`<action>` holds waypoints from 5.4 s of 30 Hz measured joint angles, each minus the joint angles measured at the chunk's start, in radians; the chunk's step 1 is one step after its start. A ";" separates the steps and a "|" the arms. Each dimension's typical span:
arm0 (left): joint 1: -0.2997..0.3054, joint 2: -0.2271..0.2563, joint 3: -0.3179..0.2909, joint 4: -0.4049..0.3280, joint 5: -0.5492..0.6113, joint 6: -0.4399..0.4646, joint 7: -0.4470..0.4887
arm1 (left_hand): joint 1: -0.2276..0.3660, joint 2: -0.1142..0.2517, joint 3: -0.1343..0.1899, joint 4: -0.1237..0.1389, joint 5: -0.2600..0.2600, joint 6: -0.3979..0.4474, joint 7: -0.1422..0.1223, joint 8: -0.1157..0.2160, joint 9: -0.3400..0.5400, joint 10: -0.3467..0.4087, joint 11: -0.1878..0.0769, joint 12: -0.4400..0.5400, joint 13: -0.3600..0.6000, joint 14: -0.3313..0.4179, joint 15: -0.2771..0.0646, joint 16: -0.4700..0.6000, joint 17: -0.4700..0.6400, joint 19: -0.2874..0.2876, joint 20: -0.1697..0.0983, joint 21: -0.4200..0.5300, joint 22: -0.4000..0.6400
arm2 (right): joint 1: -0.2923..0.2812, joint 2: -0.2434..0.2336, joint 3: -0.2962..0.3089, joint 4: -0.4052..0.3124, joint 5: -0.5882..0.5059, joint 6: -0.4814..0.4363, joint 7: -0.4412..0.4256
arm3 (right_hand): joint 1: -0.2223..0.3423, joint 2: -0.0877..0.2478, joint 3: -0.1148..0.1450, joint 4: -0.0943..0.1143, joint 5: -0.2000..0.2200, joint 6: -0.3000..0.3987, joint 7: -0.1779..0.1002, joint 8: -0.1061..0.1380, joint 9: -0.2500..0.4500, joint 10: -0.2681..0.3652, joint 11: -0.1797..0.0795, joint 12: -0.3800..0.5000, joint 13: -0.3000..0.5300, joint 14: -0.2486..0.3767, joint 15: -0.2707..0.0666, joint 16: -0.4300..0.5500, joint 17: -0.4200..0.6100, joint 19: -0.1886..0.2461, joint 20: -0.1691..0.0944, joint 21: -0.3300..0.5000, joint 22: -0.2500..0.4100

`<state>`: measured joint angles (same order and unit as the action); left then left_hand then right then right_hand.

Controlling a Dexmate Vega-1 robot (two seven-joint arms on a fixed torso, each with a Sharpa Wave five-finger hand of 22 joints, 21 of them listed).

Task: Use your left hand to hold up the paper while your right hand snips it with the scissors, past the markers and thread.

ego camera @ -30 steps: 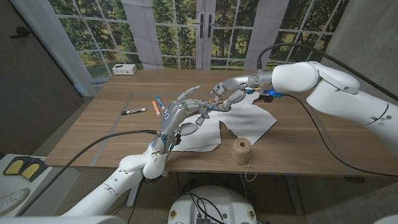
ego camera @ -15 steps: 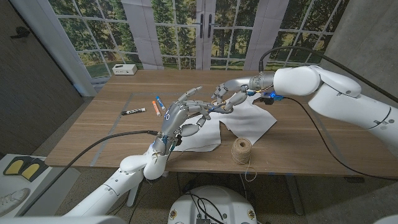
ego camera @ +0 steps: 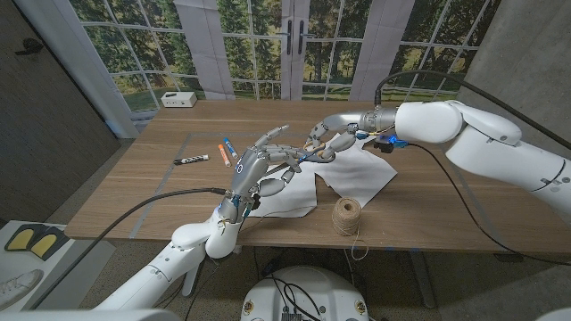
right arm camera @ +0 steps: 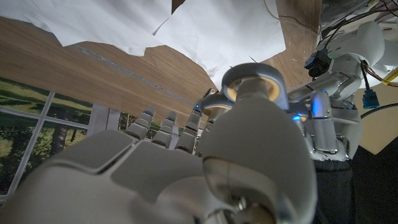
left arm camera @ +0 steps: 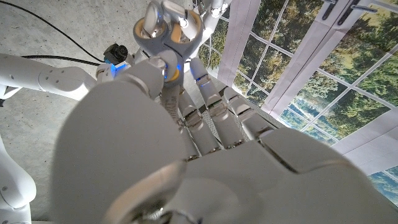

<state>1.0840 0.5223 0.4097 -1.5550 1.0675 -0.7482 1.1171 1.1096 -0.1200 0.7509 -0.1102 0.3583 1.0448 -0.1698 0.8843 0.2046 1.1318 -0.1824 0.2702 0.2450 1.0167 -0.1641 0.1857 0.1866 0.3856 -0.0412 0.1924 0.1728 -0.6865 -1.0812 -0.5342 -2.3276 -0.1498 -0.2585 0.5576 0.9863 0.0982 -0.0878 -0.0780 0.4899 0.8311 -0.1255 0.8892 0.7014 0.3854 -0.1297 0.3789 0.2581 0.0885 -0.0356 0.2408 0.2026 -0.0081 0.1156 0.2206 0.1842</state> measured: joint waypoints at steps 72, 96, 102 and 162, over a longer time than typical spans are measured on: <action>0.001 -0.117 -0.093 0.094 0.062 -0.078 -0.001 | -0.007 -0.003 -0.003 -0.003 -0.016 0.002 -0.013 -0.003 0.015 0.027 -0.027 -0.007 -0.006 0.000 0.000 0.000 0.000 0.013 -0.002 0.000 0.000 | -0.100 0.005 0.054 0.116 0.160 0.130 -0.133 | -0.009 0.049 0.056 -0.033 -0.191 0.029 0.004 0.028 0.231 0.412 0.060 0.638 0.607 0.740 -0.066 0.881 0.562 0.553 -0.164 0.634 0.513; 0.039 -0.234 -0.236 0.125 0.140 -0.158 0.001 | -0.301 -0.040 -0.231 -0.041 -0.035 -0.176 -0.042 -0.485 0.000 -0.117 -0.025 -0.062 -0.047 -0.237 0.076 -0.005 -0.005 0.022 -0.004 0.000 0.000 | -0.095 0.001 0.051 0.114 0.167 0.121 -0.120 | 0.003 0.038 0.081 -0.016 -0.192 0.032 0.008 0.028 0.259 0.430 0.078 0.623 0.573 0.732 -0.063 0.937 0.499 0.546 -0.168 0.713 0.488; 0.047 -0.255 -0.263 0.126 0.184 -0.208 0.003 | -0.285 -0.037 -0.479 -0.024 0.017 -0.191 -0.047 -0.595 0.005 -0.179 -0.027 -0.067 -0.050 -0.288 0.087 -0.005 -0.010 0.029 -0.004 0.000 0.000 | -0.091 0.000 0.046 0.108 0.167 0.117 -0.116 | 0.003 0.038 0.081 -0.015 -0.192 0.032 0.007 0.028 0.260 0.429 0.078 0.624 0.573 0.732 -0.063 0.951 0.483 0.546 -0.168 0.731 0.479; 0.107 -0.313 -0.354 0.164 0.095 -0.305 -0.001 | -0.180 0.018 -1.077 0.238 0.210 -0.470 -0.052 -0.657 -0.003 -0.498 -0.030 -0.071 -0.054 -0.507 0.114 -0.005 -0.010 0.030 -0.002 0.000 0.000 | -0.154 0.046 0.129 0.289 0.581 0.158 -0.184 | -0.018 0.041 0.062 0.031 -0.200 0.045 -0.005 0.039 -0.065 0.588 0.064 0.751 0.664 0.773 -0.073 1.106 0.399 0.530 -0.166 0.965 0.358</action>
<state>1.1908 0.2091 0.0553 -1.3914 1.1628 -1.0531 1.1164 0.9294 -0.1019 -0.3260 0.1283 0.5686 0.5750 -0.2216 0.2274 0.2013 0.6335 -0.2125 0.1995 0.1906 0.5100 -0.0496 0.1810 0.1770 0.4157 -0.0430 0.1924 0.1728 -0.8409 -1.0352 -0.4050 -2.0382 0.4310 -0.1000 0.3738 0.9680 0.1397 -0.0255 -0.0469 0.2902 0.8757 -0.1309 0.9283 0.6368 0.9732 -0.0657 1.1298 0.9222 0.8615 -0.1087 1.3470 0.6013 0.5218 -0.0499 1.1856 0.5419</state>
